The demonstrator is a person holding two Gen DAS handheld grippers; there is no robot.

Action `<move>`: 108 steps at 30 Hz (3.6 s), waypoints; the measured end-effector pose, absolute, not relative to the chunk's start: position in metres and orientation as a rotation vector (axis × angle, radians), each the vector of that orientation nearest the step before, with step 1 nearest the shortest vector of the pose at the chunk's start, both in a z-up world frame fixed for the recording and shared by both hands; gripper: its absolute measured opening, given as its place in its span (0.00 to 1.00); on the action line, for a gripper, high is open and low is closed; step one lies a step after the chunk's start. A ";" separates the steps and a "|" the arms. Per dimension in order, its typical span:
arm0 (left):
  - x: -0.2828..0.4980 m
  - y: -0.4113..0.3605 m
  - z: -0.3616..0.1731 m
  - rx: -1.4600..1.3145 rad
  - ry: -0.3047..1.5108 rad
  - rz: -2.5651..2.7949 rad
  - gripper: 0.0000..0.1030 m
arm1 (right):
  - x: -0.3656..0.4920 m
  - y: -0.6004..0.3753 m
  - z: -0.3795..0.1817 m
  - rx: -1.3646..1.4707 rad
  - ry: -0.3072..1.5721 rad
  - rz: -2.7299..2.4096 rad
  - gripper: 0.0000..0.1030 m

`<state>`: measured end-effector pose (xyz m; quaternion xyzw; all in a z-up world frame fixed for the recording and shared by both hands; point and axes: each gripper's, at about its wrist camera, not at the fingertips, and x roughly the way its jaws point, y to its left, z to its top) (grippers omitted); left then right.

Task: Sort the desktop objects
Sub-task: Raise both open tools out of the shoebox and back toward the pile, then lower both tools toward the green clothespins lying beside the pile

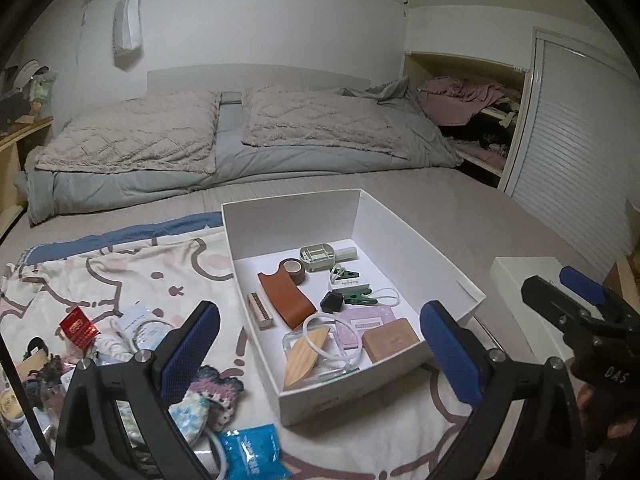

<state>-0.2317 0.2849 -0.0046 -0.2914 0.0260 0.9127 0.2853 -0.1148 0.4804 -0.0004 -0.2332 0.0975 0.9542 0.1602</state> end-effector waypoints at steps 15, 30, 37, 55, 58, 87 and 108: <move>-0.188 0.236 0.027 -0.695 0.058 2.458 0.98 | -0.083 0.445 0.020 -0.619 0.199 2.717 1.00; -0.152 0.186 0.046 -0.626 0.080 2.491 0.98 | -0.048 0.416 0.036 -0.550 0.169 2.740 1.00; -0.143 0.157 0.053 -0.588 0.106 2.533 1.00 | -0.040 0.399 0.040 -0.525 0.173 2.763 1.00; -0.130 0.082 0.045 -0.541 0.156 2.664 1.00 | -0.048 0.346 0.030 -0.575 0.280 2.914 1.00; -0.129 0.071 0.046 -0.535 0.146 2.686 1.00 | -0.049 0.337 0.031 -0.572 0.257 2.924 1.00; -0.125 -0.019 -0.033 -0.747 -0.043 2.873 1.00 | -0.059 0.293 -0.005 -0.649 0.222 3.008 1.00; -0.114 -0.040 -0.101 -1.013 -0.151 2.884 1.00 | -0.070 0.275 -0.080 -0.922 0.231 2.976 1.00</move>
